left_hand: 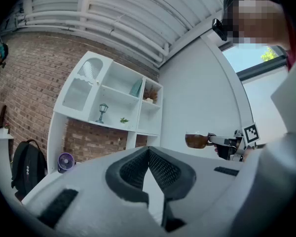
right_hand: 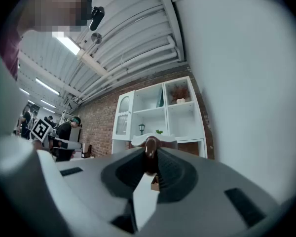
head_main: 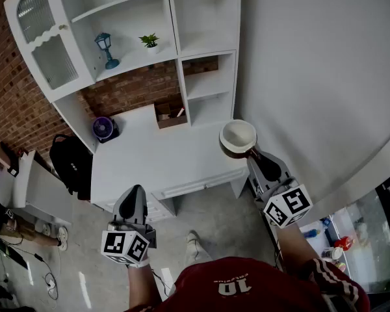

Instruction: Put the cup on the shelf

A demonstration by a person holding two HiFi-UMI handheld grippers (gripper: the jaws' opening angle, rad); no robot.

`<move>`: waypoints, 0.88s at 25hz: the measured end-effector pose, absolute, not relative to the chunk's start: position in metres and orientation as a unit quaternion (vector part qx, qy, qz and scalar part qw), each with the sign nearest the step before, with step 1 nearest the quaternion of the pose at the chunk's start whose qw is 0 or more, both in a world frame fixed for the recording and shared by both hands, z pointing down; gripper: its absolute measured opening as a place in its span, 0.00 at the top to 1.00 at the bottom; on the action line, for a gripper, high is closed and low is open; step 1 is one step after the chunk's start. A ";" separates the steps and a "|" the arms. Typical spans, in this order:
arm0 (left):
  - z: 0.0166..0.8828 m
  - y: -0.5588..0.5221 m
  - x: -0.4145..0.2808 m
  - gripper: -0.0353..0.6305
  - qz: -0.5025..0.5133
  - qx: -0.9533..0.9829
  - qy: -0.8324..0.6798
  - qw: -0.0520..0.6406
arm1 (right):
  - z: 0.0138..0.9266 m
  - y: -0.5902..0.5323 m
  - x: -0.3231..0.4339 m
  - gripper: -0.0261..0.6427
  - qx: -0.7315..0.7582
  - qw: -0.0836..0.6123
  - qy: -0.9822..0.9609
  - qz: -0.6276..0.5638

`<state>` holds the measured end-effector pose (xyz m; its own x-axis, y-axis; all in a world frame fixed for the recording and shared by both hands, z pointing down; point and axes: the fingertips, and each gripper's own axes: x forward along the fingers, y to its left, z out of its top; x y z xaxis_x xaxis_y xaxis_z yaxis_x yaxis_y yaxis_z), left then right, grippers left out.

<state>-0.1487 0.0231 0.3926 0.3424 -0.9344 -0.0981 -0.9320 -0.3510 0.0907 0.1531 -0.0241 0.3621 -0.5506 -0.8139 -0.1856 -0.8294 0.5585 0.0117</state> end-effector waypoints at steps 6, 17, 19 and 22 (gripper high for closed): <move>0.387 0.065 -0.135 0.95 -0.072 0.813 -0.577 0.005 | 0.363 0.009 0.168 0.89 -0.460 0.077 0.884 0.037; 0.379 0.098 -0.132 0.95 -0.078 0.809 -0.583 -0.005 | 0.352 0.034 0.171 0.89 -0.449 0.103 0.887 0.035; 0.380 0.099 -0.132 0.95 -0.079 0.809 -0.583 -0.002 | 0.350 0.035 0.170 0.89 -0.447 0.107 0.887 0.037; 0.381 0.100 -0.134 0.95 -0.080 0.808 -0.583 -0.001 | 0.348 0.035 0.168 0.89 -0.447 0.108 0.887 0.038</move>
